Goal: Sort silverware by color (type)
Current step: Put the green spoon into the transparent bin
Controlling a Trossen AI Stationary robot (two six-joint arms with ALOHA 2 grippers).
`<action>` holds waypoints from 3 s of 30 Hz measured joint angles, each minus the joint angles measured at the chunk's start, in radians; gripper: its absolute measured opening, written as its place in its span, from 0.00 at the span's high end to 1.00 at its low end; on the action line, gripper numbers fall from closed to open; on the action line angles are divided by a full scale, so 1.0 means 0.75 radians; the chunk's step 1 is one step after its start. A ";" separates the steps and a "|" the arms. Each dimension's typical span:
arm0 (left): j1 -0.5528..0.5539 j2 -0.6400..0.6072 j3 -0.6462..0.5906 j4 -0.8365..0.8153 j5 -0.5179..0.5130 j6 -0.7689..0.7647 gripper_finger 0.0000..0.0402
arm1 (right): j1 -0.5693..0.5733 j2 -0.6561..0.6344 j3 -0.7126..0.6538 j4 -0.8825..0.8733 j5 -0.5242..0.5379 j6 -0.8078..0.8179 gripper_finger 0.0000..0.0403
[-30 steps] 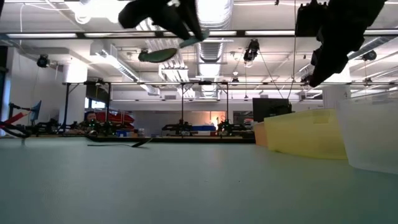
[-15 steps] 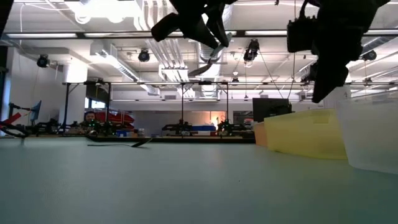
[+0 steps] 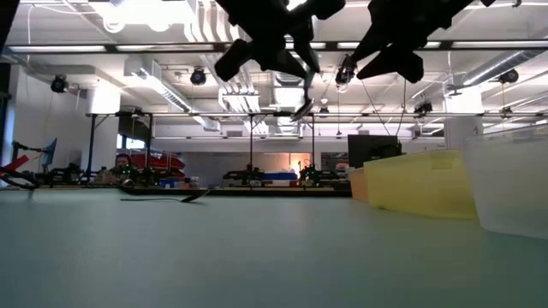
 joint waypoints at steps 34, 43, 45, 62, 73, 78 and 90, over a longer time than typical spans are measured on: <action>0.156 0.000 -0.014 0.765 0.338 0.317 0.89 | -0.053 0.002 -0.004 0.277 -0.081 -0.047 0.60; 0.157 0.001 -0.014 0.760 0.320 0.326 0.88 | -0.079 -0.001 -0.004 0.262 -0.088 -0.109 0.89; 0.158 0.001 -0.014 0.761 0.317 0.334 0.86 | -0.086 -0.001 -0.004 0.259 -0.078 -0.155 0.91; 0.153 -0.041 -0.013 0.396 0.371 0.594 0.62 | -0.034 -0.001 0.364 -0.685 -0.442 -0.144 0.93; 0.154 -0.054 -0.013 -0.487 0.367 0.256 0.63 | 0.502 0.016 0.102 -0.760 -0.541 0.168 0.93; 0.155 -0.057 -0.013 -0.783 0.415 0.214 0.63 | 0.700 0.049 0.023 -0.575 -0.534 0.225 0.93; 0.137 -0.057 -0.014 -1.420 0.777 0.209 0.63 | 0.795 0.184 -0.060 -0.484 -0.517 0.337 0.76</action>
